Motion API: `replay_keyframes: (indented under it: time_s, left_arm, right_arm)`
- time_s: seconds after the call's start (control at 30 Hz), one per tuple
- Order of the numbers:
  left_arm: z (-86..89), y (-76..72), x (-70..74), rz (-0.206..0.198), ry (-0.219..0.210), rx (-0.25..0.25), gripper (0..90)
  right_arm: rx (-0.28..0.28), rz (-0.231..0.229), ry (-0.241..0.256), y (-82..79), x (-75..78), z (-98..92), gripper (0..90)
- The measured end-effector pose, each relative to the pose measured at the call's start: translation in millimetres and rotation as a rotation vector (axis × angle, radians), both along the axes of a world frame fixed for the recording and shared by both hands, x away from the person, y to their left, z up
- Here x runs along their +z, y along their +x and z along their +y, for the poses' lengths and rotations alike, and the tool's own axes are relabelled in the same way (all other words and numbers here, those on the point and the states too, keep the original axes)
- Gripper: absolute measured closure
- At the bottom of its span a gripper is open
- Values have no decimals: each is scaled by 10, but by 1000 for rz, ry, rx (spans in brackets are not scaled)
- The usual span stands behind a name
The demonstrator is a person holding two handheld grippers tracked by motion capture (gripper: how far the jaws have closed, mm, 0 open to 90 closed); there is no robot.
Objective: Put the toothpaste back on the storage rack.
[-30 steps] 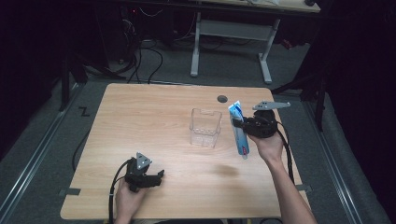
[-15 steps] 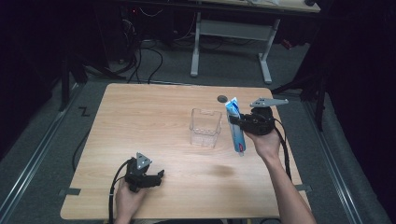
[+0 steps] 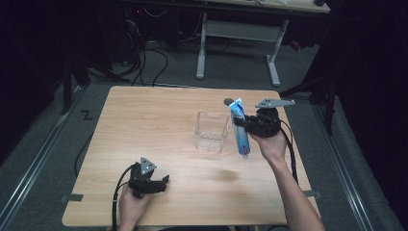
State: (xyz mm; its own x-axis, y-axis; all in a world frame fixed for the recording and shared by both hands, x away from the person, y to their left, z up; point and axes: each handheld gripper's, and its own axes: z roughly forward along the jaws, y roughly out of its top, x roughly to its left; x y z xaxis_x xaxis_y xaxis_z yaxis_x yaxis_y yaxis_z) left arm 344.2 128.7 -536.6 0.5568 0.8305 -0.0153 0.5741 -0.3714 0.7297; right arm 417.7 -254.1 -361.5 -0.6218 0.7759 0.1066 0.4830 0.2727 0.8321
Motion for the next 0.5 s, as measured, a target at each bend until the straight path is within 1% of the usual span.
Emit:
replay_keyframes:
  time_s: [0.2,0.33,0.4,0.5]
  left_arm:
    - [0,0,0,0,0,0,162]
    - [0,0,0,0,0,0,162]
    - [0,0,0,0,-1,1,162]
    - [0,1,0,1,0,0,162]
  right_arm:
    - [14,-8,-4,32,41,60,741]
    - [20,-9,9,49,71,88,741]
    - [22,-14,1,59,89,112,741]
    - [27,-16,3,62,119,154,741]
